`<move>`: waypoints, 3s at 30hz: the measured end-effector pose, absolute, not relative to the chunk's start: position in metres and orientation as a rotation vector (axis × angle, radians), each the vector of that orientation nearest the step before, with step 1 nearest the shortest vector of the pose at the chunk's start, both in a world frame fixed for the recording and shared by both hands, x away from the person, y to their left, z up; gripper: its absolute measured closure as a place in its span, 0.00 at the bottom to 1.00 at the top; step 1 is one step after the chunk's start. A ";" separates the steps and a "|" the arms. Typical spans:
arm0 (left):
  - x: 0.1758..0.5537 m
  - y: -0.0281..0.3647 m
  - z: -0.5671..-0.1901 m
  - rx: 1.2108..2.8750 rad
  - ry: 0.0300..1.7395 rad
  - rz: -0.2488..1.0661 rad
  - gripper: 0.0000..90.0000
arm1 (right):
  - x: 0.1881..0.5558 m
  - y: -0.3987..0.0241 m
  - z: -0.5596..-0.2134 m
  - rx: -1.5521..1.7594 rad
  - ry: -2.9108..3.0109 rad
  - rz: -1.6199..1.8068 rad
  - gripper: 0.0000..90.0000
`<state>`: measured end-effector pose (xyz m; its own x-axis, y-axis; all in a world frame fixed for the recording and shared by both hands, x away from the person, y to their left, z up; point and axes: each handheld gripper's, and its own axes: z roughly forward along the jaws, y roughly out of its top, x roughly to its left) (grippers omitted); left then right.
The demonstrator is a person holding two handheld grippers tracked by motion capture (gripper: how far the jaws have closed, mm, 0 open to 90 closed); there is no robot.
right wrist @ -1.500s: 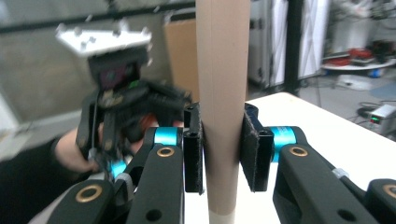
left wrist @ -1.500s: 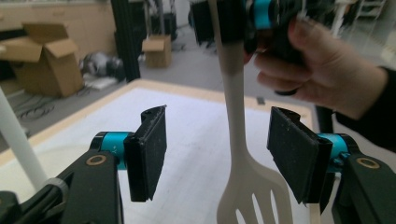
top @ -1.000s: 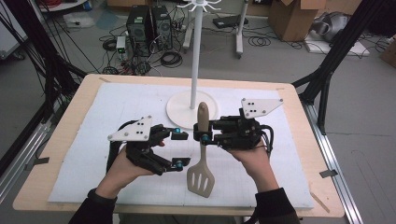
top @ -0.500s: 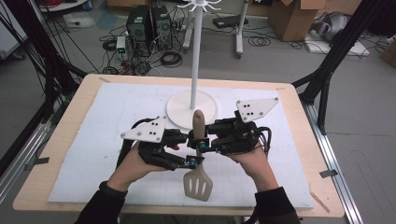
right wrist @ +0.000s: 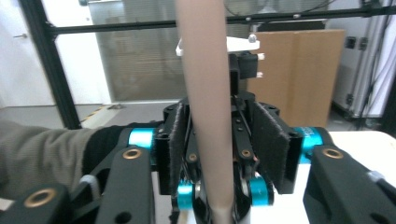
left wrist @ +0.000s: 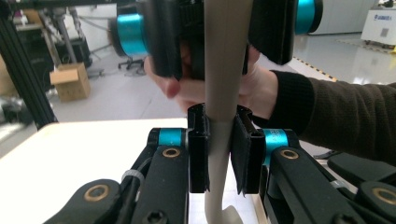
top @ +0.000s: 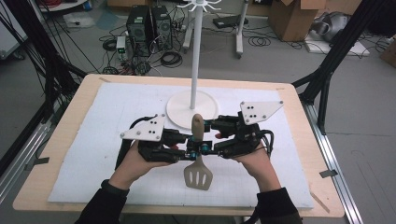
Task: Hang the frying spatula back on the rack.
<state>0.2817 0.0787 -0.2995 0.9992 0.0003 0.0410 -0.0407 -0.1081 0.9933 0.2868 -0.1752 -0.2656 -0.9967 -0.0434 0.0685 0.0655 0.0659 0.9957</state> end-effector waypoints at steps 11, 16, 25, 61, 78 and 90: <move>0.303 0.090 -0.278 1.706 0.020 0.081 0.86 | 0.288 -0.218 -0.295 -0.284 -2.347 -2.157 0.36; 0.324 0.090 -0.259 1.722 0.041 0.092 0.86 | 0.282 -0.244 -0.316 -0.457 -2.470 -2.121 0.26; 0.359 0.090 -0.238 1.720 0.044 0.063 0.86 | 0.282 -0.270 -0.350 -0.590 -2.536 -2.073 0.20; 0.462 0.054 -0.210 1.777 0.317 0.183 0.86 | 0.280 -0.301 -0.382 -0.759 -2.562 -2.021 0.16; 0.480 0.055 -0.211 1.771 0.387 0.192 0.86 | 0.279 -0.304 -0.387 -0.763 -2.554 -2.010 0.16; 0.488 0.056 -0.219 1.770 0.435 0.210 0.86 | 0.278 -0.306 -0.388 -0.759 -2.549 -2.017 0.16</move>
